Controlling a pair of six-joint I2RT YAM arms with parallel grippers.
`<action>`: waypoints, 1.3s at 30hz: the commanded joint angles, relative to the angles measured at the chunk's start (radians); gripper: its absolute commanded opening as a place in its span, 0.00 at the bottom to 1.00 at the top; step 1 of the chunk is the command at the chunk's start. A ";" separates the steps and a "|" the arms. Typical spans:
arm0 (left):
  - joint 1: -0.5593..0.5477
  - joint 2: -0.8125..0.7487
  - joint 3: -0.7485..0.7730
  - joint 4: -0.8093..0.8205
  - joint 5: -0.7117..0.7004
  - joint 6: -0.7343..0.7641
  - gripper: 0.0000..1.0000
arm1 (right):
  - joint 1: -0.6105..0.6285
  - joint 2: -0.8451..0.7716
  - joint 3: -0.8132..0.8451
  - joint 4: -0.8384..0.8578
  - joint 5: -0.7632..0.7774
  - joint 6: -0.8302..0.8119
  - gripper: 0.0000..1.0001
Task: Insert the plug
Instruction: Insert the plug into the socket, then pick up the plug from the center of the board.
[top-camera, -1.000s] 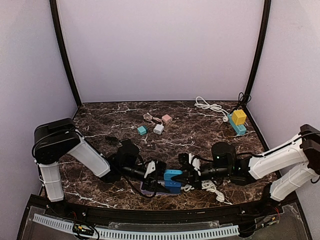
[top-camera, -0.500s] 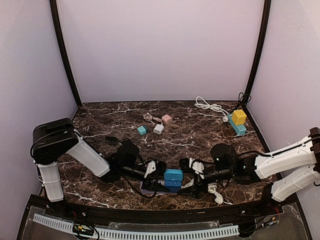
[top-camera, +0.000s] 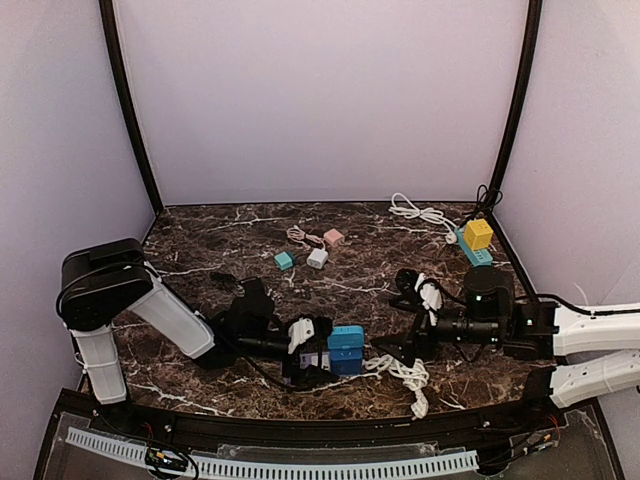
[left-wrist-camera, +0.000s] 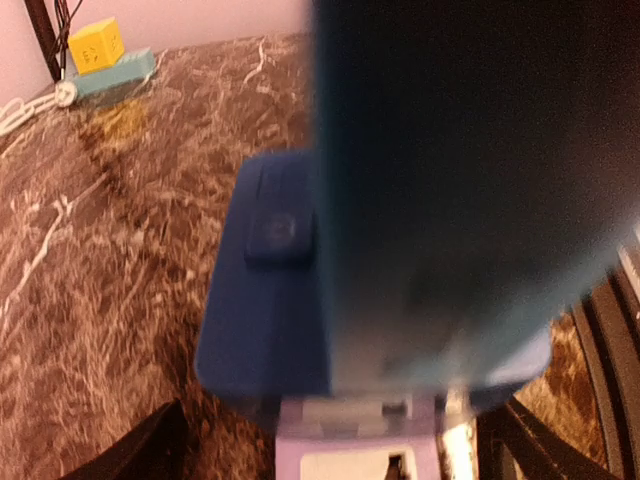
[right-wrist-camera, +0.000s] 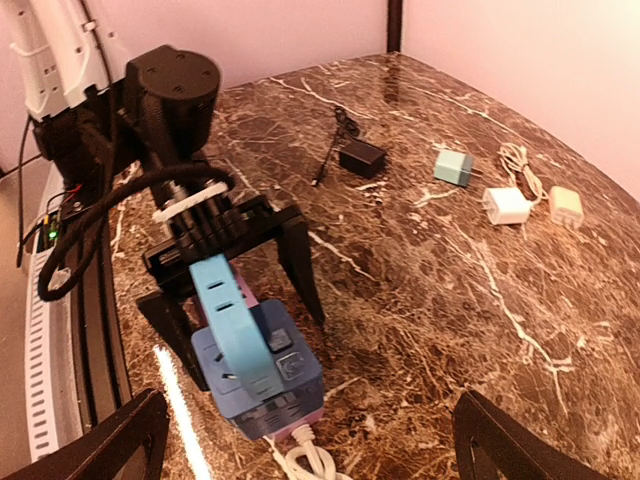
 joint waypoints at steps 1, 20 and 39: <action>0.001 -0.037 -0.048 -0.095 -0.092 0.026 0.98 | -0.024 0.007 0.079 -0.106 0.101 0.082 0.99; 0.034 -0.555 -0.054 -0.636 -0.239 0.065 0.99 | -0.043 -0.068 0.294 -0.409 0.422 0.396 0.99; 0.529 0.188 1.192 -1.807 -0.275 0.221 0.83 | -0.181 0.088 0.403 -0.661 0.326 0.488 0.99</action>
